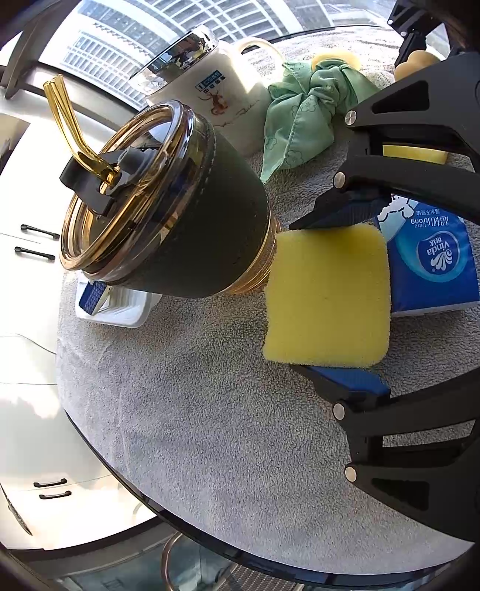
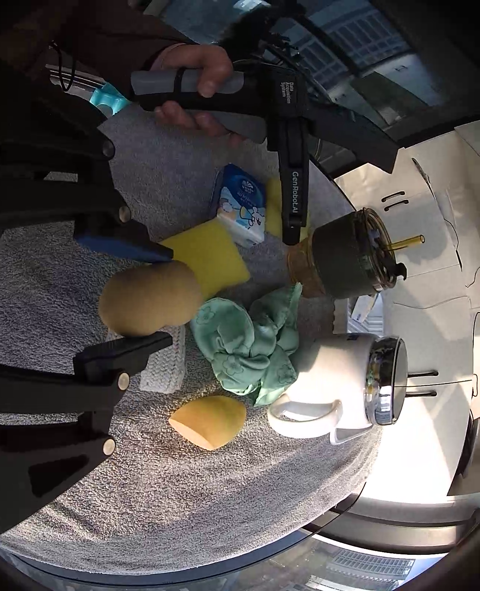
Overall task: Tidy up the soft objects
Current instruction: 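Grasp the yellow sponge with the left tool while the right tool grasps the tan peanut sponge, then carry both sponges over the white tray with both tools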
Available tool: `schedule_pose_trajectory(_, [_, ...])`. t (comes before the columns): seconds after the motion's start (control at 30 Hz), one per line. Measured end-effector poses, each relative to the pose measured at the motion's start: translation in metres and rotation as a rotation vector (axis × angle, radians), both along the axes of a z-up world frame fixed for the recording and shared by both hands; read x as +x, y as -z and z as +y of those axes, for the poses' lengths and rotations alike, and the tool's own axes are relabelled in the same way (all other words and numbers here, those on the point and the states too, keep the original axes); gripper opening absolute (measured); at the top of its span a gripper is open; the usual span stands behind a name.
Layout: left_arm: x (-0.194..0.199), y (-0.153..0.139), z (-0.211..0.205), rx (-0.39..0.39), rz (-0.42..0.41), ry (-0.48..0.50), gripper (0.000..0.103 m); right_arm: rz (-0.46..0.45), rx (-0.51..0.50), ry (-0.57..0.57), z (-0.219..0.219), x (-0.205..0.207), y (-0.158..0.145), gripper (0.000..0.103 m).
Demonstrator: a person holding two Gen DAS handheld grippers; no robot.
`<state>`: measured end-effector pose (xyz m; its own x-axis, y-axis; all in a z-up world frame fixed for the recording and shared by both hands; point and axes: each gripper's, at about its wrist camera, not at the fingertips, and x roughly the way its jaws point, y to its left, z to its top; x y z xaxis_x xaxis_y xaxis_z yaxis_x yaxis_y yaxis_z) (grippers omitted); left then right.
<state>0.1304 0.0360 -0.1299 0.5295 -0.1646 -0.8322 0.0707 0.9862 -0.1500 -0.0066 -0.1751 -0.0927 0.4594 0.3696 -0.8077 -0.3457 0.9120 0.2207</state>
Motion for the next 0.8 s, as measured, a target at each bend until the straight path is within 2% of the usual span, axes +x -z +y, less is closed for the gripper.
schedule_pose_trajectory(0.2, [-0.004,-0.007,0.005,-0.002,-0.021,0.000,0.062,-0.042,-0.017,0.022,-0.003,-0.005,-0.010,0.036])
schedule_pose_trajectory(0.4, [-0.009,-0.014,0.016,0.028,-0.039,-0.010,0.062,-0.076,-0.037,0.119,-0.037,-0.002,-0.024,0.036])
schedule_pose_trajectory(0.8, [-0.013,-0.012,0.070,0.079,-0.030,-0.089,0.062,0.018,-0.070,0.344,-0.117,0.045,0.006,0.036])
